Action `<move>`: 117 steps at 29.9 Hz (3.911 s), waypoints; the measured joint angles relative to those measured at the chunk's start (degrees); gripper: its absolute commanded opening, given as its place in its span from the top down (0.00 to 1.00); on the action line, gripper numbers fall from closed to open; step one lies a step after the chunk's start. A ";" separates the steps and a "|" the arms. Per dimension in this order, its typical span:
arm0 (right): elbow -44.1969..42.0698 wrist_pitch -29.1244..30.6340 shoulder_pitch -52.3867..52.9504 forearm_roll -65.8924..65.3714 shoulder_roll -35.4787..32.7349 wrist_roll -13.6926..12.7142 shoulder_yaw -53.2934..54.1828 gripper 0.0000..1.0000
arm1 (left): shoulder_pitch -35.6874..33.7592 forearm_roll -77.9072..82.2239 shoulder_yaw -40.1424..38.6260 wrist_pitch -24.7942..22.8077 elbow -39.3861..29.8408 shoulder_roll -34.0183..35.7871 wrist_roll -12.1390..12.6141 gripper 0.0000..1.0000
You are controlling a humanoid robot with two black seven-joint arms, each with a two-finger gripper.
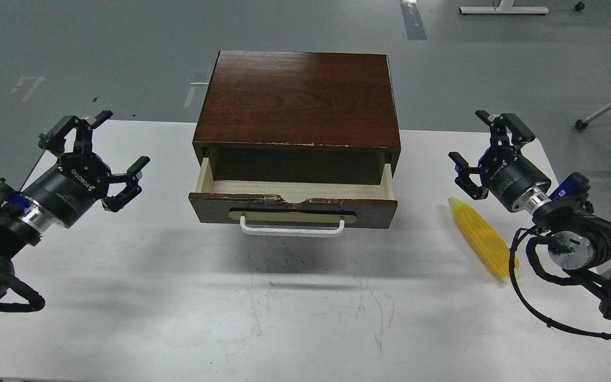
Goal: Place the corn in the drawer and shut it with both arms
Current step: 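Move the right gripper toward the yellow corn cob on the table, then close the right gripper around the yellow corn cob, then lift the corn cob with the right gripper and carry it over the drawer, then lower the corn cob into the open drawer and open the right gripper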
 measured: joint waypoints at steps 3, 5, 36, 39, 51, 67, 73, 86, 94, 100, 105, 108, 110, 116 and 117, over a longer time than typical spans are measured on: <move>0.00 0.00 0.01 0.00 -0.05 0.00 0.07 0.01 | 0.01 0.00 -0.12 -0.27 0.00 -0.05 0.00 0.00; 0.02 0.00 0.04 0.00 -0.06 0.00 0.09 0.01 | 0.02 0.00 -0.15 -0.38 0.00 -0.11 0.00 0.00; 7.67 -1.48 11.12 -75.19 -23.24 0.02 -17.81 0.00 | -0.97 0.79 -1.94 -0.61 0.02 1.00 0.00 0.00; 6.74 -4.68 10.57 -76.88 -22.92 0.02 -21.37 0.00 | -0.96 0.79 -1.88 -0.61 -0.01 1.00 0.00 0.00; 3.15 -8.16 11.03 -77.78 -15.11 0.00 -27.18 0.10 | -0.96 1.06 -1.84 -0.60 -0.09 1.09 0.00 0.00; 3.79 -8.19 11.74 -77.80 -14.11 0.00 -29.01 1.00 | -0.95 1.14 -1.80 -0.60 -0.15 1.35 0.00 0.00; 8.39 -8.18 19.17 -77.52 -18.16 0.01 -28.98 1.00 | -1.05 1.14 -1.76 -0.60 -0.36 1.42 0.00 0.00; 18.53 -4.45 51.01 -76.56 -16.03 0.02 -35.58 1.00 | -1.30 1.49 -1.93 -0.60 -0.54 1.44 0.00 0.00; 20.46 -4.47 62.13 -76.62 -1.71 0.01 -45.80 1.00 | -1.41 1.49 -1.95 -0.59 -0.53 1.59 0.00 0.00; 20.62 -4.80 63.30 -77.14 6.32 0.02 -48.82 1.00 | -1.41 1.49 -1.90 -0.60 -0.53 2.43 0.00 0.00; 19.38 -5.82 63.41 -77.42 11.74 0.00 -51.34 0.99 | -1.38 1.49 -1.86 -0.60 -0.53 2.57 0.00 0.00; 17.52 -6.61 63.44 -77.47 14.54 0.00 -52.39 0.98 | -1.32 1.50 -1.85 -0.60 -0.53 2.57 0.00 0.00; 16.47 -7.00 63.44 -77.47 16.10 0.00 -53.09 0.97 | -1.31 1.49 -1.84 -0.60 -0.53 2.60 0.00 0.00; 14.00 -8.39 62.84 -77.40 19.78 0.00 -55.45 0.86 | -1.31 1.49 -1.89 -0.60 -0.53 2.71 0.00 0.00; 13.68 -8.59 62.68 -77.36 20.19 0.01 -55.66 0.82 | -1.31 1.49 -1.93 -0.60 -0.53 2.72 0.00 0.00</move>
